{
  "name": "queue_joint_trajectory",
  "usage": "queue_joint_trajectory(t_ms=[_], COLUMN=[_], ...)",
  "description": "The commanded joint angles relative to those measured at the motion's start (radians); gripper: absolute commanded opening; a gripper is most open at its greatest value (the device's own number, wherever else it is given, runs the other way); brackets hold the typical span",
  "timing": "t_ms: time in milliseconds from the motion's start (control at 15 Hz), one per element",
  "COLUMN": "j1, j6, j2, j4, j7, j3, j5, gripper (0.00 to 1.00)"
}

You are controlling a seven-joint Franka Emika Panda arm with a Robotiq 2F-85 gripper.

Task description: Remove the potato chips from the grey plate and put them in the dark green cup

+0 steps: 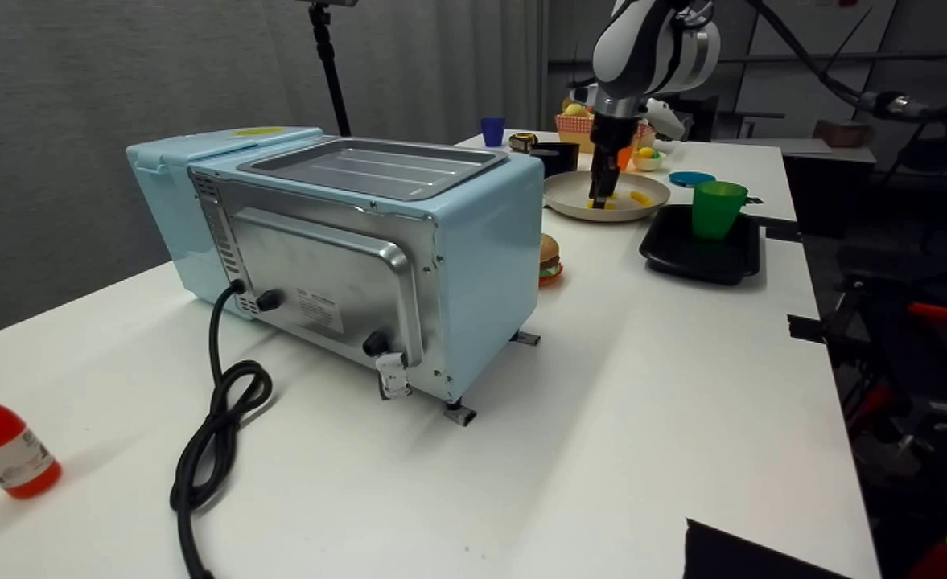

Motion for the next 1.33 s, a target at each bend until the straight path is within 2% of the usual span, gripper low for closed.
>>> queue_joint_trajectory(t_ms=[0,267,333,533,800,1000,1267], j1=[0.003,0.004,0.004,-0.003,-0.036,-0.060,-0.060], j6=[0.001,-0.003,-0.003,-0.005,-0.070,-0.171,-0.330], j2=[0.018,0.016,0.013,-0.011,-0.079,-0.144,-0.226], j4=[0.019,0.019,0.019,0.007,-0.036,-0.059,-0.083], j7=[0.076,0.127,0.136,0.133,0.073,0.002,-0.090], j3=[-0.005,-0.008,-0.009,-0.002,0.037,0.076,0.075], j5=[-0.049,-0.079,-0.088,-0.112,-0.120,-0.092,-0.068], gripper=[0.30,0.02,0.00,0.03,0.03,0.03,0.03])
